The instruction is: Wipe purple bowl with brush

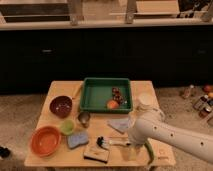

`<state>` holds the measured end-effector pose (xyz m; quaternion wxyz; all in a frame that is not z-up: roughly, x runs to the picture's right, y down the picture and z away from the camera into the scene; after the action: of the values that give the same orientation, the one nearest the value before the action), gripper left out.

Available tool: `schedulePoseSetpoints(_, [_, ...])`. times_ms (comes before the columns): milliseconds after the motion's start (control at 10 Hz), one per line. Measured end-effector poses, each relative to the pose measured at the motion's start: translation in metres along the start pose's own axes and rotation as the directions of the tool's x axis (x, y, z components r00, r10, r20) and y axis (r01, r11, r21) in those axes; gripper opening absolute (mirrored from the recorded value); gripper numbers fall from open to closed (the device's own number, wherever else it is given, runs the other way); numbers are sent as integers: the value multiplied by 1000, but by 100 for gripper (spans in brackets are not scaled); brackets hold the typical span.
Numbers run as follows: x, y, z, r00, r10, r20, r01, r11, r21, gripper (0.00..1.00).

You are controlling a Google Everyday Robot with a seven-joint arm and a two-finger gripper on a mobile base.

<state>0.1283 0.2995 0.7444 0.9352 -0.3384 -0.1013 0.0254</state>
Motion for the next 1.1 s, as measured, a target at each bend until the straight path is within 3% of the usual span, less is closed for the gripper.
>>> schedulePoseSetpoints(500, [5, 1, 25, 999, 1, -35, -3, 999, -37, 79])
schedulePoseSetpoints(600, [5, 0, 28, 999, 4, -40, -5, 999, -43, 75])
schedulePoseSetpoints(1100, [6, 0, 35, 998, 11, -58, -15, 998, -57, 28])
